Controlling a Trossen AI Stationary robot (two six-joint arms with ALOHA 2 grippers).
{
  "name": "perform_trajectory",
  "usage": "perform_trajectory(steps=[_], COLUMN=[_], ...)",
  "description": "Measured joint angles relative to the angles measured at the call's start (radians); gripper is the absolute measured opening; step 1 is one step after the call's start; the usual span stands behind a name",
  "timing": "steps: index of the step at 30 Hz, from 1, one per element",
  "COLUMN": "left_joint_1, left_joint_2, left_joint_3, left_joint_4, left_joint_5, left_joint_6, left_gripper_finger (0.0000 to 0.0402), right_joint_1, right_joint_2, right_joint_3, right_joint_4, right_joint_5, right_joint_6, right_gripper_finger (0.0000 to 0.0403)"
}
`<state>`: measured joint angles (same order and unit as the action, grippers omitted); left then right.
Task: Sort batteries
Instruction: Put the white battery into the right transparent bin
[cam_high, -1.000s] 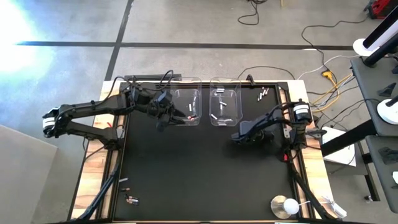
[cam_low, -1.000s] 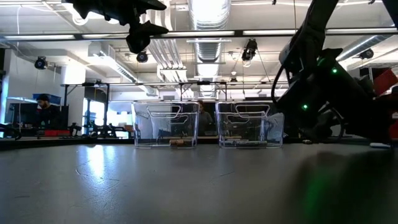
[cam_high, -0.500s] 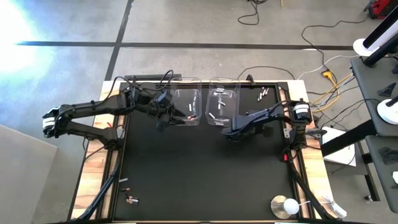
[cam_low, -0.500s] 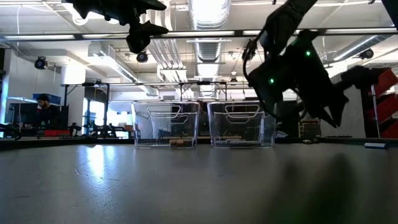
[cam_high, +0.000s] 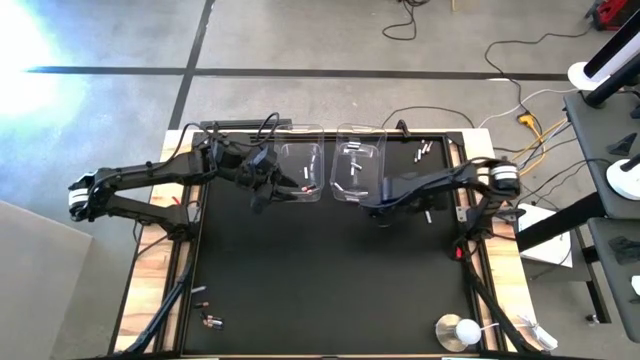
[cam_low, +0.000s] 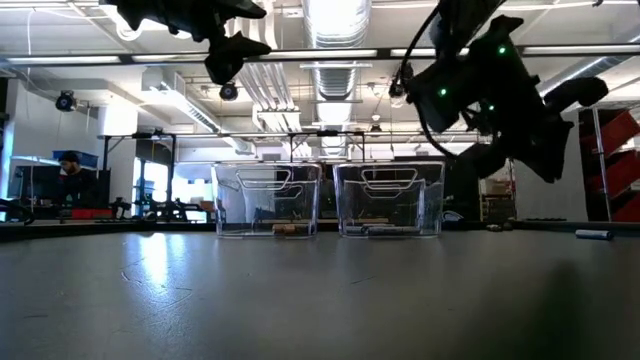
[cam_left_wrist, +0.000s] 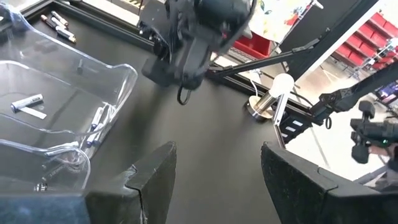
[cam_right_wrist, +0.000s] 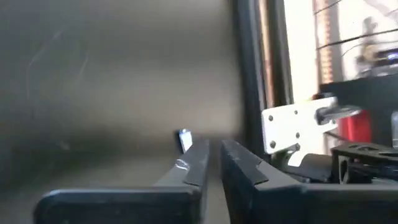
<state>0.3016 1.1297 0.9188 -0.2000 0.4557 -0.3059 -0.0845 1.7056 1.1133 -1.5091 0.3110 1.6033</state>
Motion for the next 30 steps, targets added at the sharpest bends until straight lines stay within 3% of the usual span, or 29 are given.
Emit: perform_trajectory(steps=[5,9,12,22,30], left_joint_1=[0.000,0.000,0.000,0.000,0.000], left_joint_2=[0.000,0.000,0.000,0.008,0.007], left_joint_3=[0.000,0.000,0.000,0.000,0.000], left_joint_4=[-0.011,-0.020,-0.029,-0.028,-0.050], left_joint_5=[0.000,0.000,0.000,-0.001,-0.001], left_joint_6=[0.046,0.078,0.093,0.126,0.124], left_gripper_finger=[0.0213,0.0213,0.0213,0.0213,0.0213], right_joint_1=[-0.035,-0.043,-0.047,-0.083,-0.127], right_joint_2=[-0.167,-0.284,-0.340,-0.406,-0.367], right_joint_3=[-0.129,-0.250,-0.323,-0.446,-0.548], right_joint_4=[0.245,0.438,0.452,0.454,0.602], right_joint_5=[-0.136,-0.162,-0.165,-0.183,-0.193], right_joint_6=[-0.128,-0.191,-0.181,-0.113,-0.120], right_gripper_finger=[0.0104,0.0154,0.0168,0.0133,0.0098])
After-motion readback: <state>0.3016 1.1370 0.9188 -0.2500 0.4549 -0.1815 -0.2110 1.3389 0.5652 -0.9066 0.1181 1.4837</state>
